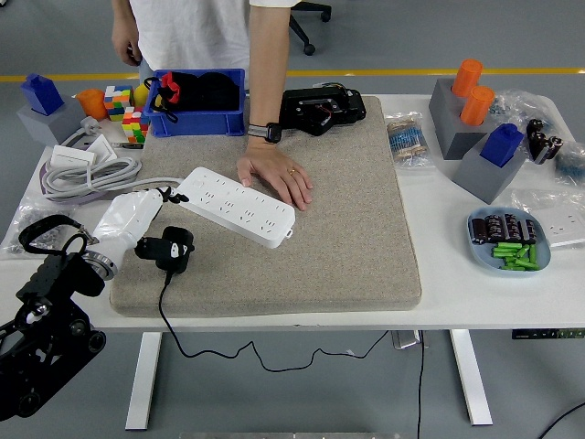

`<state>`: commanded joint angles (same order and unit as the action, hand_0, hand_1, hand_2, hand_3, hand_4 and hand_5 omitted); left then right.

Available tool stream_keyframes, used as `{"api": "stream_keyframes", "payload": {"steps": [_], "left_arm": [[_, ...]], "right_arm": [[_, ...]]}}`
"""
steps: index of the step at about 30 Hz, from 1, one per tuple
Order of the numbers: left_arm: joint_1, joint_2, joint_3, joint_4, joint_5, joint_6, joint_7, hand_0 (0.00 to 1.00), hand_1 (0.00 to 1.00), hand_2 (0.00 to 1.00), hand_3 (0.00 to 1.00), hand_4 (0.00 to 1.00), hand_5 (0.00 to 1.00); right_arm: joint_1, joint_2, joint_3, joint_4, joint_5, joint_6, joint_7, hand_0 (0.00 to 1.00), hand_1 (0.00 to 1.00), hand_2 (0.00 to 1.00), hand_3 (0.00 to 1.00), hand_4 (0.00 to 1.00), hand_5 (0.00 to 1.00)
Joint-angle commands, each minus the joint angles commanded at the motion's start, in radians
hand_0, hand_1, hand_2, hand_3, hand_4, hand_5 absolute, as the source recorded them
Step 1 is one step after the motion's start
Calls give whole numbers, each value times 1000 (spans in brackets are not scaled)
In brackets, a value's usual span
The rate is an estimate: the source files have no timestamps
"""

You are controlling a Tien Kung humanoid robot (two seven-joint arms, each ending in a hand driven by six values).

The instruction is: Press the white button,pick up the black plug,place it near the board,insert it into the board

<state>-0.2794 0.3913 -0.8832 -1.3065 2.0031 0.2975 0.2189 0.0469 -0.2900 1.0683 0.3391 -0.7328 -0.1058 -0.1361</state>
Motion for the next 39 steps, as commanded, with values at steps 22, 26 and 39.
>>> {"api": "stream_keyframes", "payload": {"steps": [22,26,39], "left_arm": [[12,-2,31,-15,6,1,71,255,459,571,665,985,173],[12,-4,40,-11,8,-3,79,226,418,532,598,958,124],[7,-5,54,6,17,10,87,185,345,454,561,751,2]], "right_arm": [[3,-1,-7,1,2,-1,1,709,627,638,599,649,364],[3,-2,-12,1,3,-1,1,707,628,637,601,648,363],[2,-3,-14,1,5,-4,5,710,627,637,600,648,362]]}}
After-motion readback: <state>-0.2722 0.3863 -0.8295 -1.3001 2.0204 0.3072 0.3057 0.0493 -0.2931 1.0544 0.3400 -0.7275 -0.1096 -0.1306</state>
